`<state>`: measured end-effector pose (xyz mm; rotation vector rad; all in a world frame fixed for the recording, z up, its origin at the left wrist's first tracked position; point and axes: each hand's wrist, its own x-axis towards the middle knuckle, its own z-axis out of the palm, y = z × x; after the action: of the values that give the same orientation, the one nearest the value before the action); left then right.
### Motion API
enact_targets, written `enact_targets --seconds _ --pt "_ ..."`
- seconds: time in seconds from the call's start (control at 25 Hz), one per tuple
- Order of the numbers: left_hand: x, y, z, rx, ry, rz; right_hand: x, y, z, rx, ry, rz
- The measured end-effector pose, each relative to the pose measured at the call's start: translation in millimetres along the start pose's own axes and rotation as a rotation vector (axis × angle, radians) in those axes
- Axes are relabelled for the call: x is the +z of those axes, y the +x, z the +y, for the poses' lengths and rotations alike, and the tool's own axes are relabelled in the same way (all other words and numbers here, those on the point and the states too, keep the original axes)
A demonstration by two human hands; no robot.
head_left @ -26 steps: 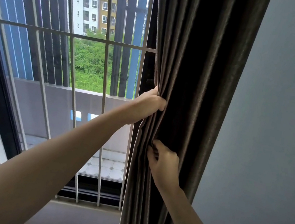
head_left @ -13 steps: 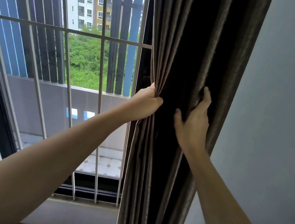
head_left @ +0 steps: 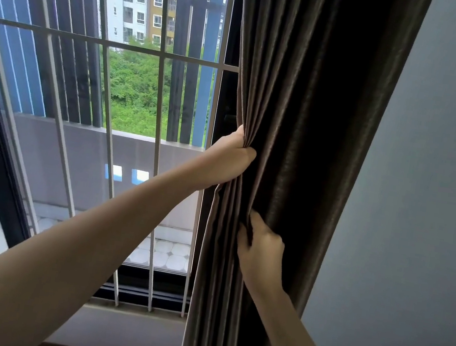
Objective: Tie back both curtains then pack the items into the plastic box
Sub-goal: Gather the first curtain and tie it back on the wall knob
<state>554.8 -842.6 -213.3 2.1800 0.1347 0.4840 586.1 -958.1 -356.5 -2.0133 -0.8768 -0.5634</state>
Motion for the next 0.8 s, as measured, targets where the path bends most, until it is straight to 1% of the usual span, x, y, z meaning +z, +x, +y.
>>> enact_targets --seconds 0.2,0.36,0.44,0.48,0.52,0.56,0.6,0.64,0.68,0.72,0.76,0.8 --pt "3 2 0 0.005 -0.032 0.003 2 -3 -2 0.018 0.051 -0.024" --pt "8 -4 6 0.025 -0.045 -0.04 4 -11 -5 -0.003 0.071 -0.077" --pt "12 1 6 0.059 0.056 0.02 4 -19 -11 0.026 0.12 -0.19" --pt "13 2 7 0.062 0.118 0.069 1 -22 -11 0.036 0.121 -0.252" --pt "13 4 7 0.055 0.156 0.111 -5 -23 -11 0.022 0.087 -0.272" --pt "13 3 8 0.043 0.156 0.131 -14 -20 -9 -0.028 0.041 -0.206" --pt "13 2 7 0.031 0.129 0.13 -25 -13 -6 -0.098 0.01 -0.048" --pt "12 0 6 0.02 0.088 0.115 -39 -4 -2 -0.159 -0.016 0.159" --pt "12 -3 6 0.009 0.055 0.093 -53 9 1 -0.178 -0.043 0.374" --pt "11 -4 7 0.006 0.025 0.069 -70 22 2 -0.14 -0.068 0.545" --pt "11 -6 8 0.007 0.001 0.042 -87 35 1 -0.052 -0.06 0.616" --pt "12 -7 10 0.008 -0.027 0.018 -100 48 -1 0.046 -0.005 0.583"
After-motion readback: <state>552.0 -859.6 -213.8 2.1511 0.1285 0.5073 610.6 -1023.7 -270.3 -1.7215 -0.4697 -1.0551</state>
